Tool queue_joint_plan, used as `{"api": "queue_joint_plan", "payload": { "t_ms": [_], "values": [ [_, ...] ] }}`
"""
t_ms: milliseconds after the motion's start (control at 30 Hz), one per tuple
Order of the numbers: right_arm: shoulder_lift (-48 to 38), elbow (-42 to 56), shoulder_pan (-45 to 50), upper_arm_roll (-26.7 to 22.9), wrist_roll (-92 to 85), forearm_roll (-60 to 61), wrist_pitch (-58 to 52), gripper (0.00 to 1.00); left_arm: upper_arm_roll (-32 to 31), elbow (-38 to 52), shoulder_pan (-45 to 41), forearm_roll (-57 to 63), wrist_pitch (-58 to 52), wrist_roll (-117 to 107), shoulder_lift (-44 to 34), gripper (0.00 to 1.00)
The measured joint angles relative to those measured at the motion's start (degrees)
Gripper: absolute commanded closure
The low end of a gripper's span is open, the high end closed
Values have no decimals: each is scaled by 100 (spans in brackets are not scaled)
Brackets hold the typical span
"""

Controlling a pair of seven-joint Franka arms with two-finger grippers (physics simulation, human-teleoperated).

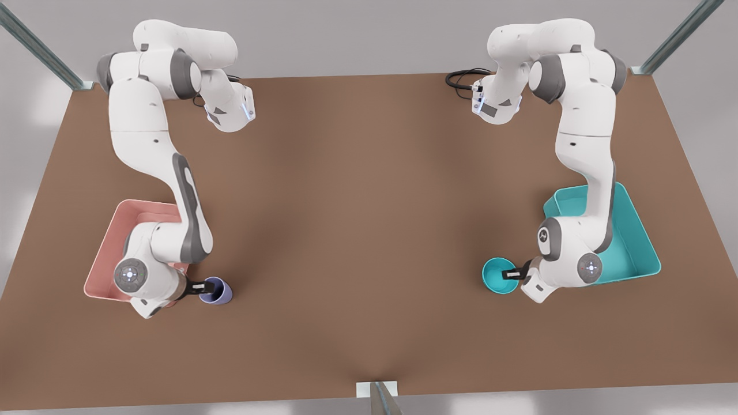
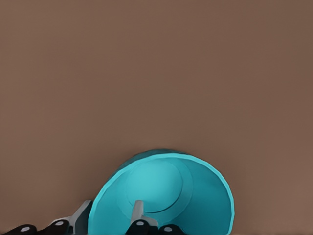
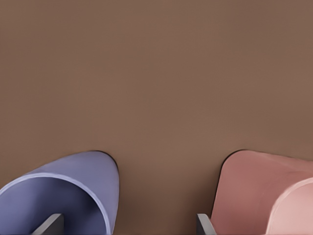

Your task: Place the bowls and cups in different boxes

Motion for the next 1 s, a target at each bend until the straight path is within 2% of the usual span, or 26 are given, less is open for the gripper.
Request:
{"api": "queue_joint_plan", "payload": {
  "t_ms": [33,167,200,233,267,300,333,433,600,733,900,933,967,1000],
  "values": [
    [38,-4,1,3,1,0,30,0,0,-4,12,-80,8,11,5,79],
    [157,-7,12,7,5,-1,122,1,1,19,24,-241,-76,36,-159,79],
    [188,-5,16,7,6,1,140,12,6,28,16,-250,-155,32,-297,79],
    [209,-6,19,7,6,2,155,42,42,33,-9,-236,-260,12,-519,79],
    [219,-5,19,5,6,3,167,65,123,34,-45,-162,-401,-14,-780,79],
    [225,-2,23,4,5,5,178,75,322,29,-75,-24,-606,-38,-1101,79],
    [226,0,27,2,3,8,187,79,560,23,-72,138,-840,-59,-1396,79],
    [209,43,33,4,-39,64,191,79,1230,7,134,651,-1479,-47,-1920,79],
    [-69,101,-6,4,-64,35,172,79,2084,-556,356,1103,-1707,278,-1940,79],
    [-1040,34,-526,-34,-307,36,-242,79,2179,-1560,357,1237,-1069,538,-1728,79],
    [-1822,-486,-1485,-47,-920,44,-890,79,2186,-1822,488,1269,-225,801,-1431,79],
    [-1833,-641,-1546,-49,-1032,46,-918,79,2182,-1827,495,1267,-117,846,-1398,73],
    [-1831,-893,-1584,-48,-1136,52,-854,79,2180,-1829,498,1250,-30,897,-1377,7],
    [-1830,-1144,-1602,-47,-1235,66,-746,79,2179,-1828,499,1207,40,956,-1368,0]
  ]
}}
